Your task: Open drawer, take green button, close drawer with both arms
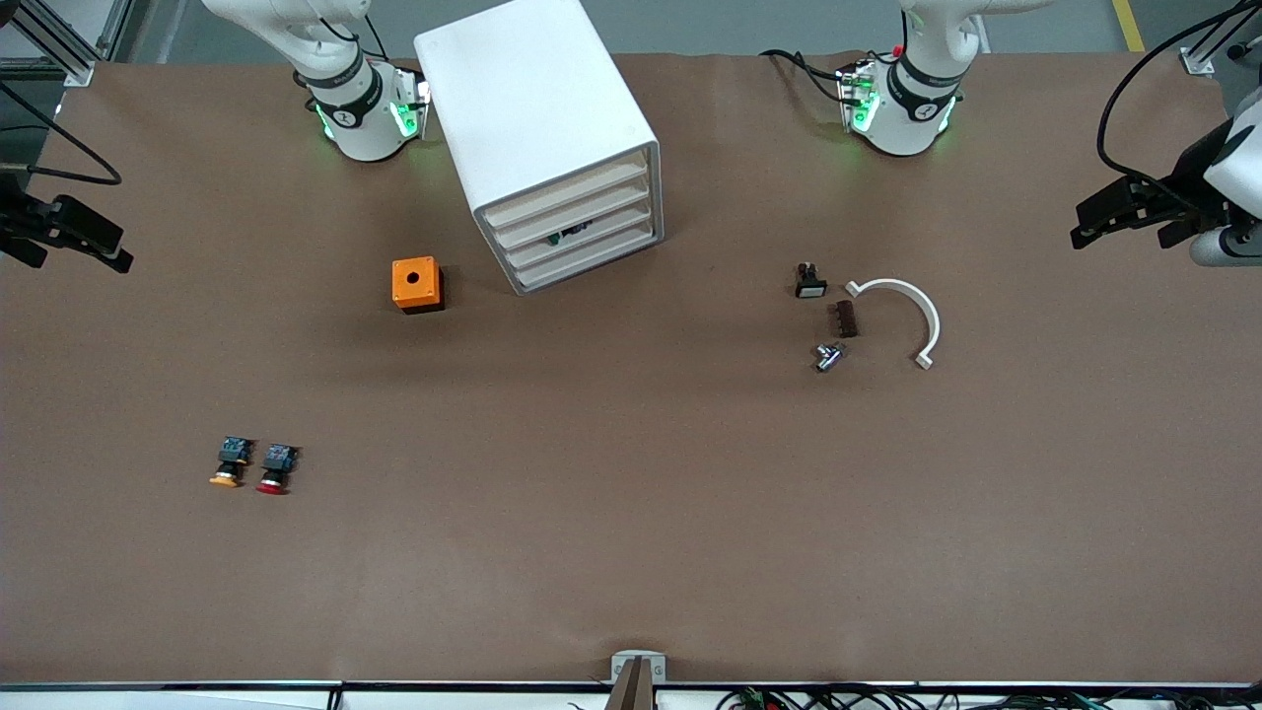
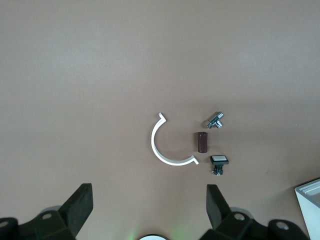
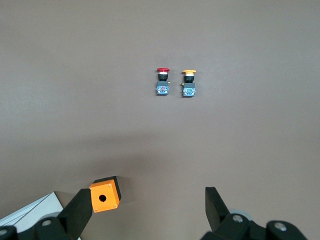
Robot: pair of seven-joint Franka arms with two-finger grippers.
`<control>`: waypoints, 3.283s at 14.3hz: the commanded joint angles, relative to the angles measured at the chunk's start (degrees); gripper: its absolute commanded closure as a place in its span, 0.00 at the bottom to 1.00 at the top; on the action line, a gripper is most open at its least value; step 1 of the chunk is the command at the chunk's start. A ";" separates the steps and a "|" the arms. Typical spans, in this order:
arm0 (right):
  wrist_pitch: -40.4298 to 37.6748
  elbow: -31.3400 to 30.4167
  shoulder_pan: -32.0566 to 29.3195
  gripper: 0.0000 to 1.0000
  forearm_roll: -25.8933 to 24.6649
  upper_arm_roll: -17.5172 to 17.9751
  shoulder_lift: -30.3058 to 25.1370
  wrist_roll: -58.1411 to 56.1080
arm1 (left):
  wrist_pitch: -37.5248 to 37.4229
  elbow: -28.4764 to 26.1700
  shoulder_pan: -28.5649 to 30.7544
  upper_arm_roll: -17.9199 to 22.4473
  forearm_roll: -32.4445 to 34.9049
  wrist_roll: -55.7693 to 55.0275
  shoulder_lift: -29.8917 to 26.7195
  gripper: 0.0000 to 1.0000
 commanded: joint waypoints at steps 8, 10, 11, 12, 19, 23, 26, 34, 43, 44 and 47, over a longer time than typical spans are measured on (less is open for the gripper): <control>-1.46 0.42 0.35 0.00 0.04 -0.24 -0.18 -0.06 | -1.71 0.68 -0.37 0.02 0.70 0.11 4.75 0.00; -1.55 0.25 0.18 0.00 0.04 -0.24 1.04 0.20 | -1.71 0.50 -0.46 -0.07 0.70 0.11 6.68 0.00; -1.64 0.34 0.26 0.00 0.13 -0.24 1.75 0.73 | -1.71 0.50 -0.63 -0.16 0.70 0.11 7.82 0.00; -1.64 0.25 0.44 0.00 0.13 -0.15 2.80 0.82 | -1.71 0.50 -0.81 -0.25 0.70 0.02 9.40 0.00; -1.64 0.42 1.14 0.00 0.13 0.03 8.25 0.82 | -1.71 1.38 -8.80 -0.78 0.27 -8.13 17.85 0.00; -1.82 0.51 3.43 0.00 -1.27 -0.06 11.50 0.55 | -1.71 3.13 -13.02 -0.78 -4.63 -20.24 21.97 0.00; -1.99 2.17 3.34 0.00 -1.62 0.03 15.81 0.64 | -1.18 7.34 -17.06 -0.69 -10.44 -33.69 28.64 0.00; 0.38 4.55 7.02 0.00 1.63 0.11 22.15 10.09 | 6.81 10.43 -21.20 -1.82 -28.11 -67.62 44.73 0.00; -4.89 8.33 13.54 0.00 11.71 0.12 22.15 37.36 | 7.70 11.93 -20.50 -8.15 -44.46 -102.34 53.36 0.00; -4.63 8.33 13.45 0.00 13.04 0.12 22.23 38.69 | 7.70 12.02 -20.50 -8.85 -45.34 -105.76 54.06 0.00; -4.28 8.33 12.92 0.00 19.10 0.03 22.59 43.70 | 7.52 12.02 -20.50 -10.88 -47.10 -113.16 55.29 0.00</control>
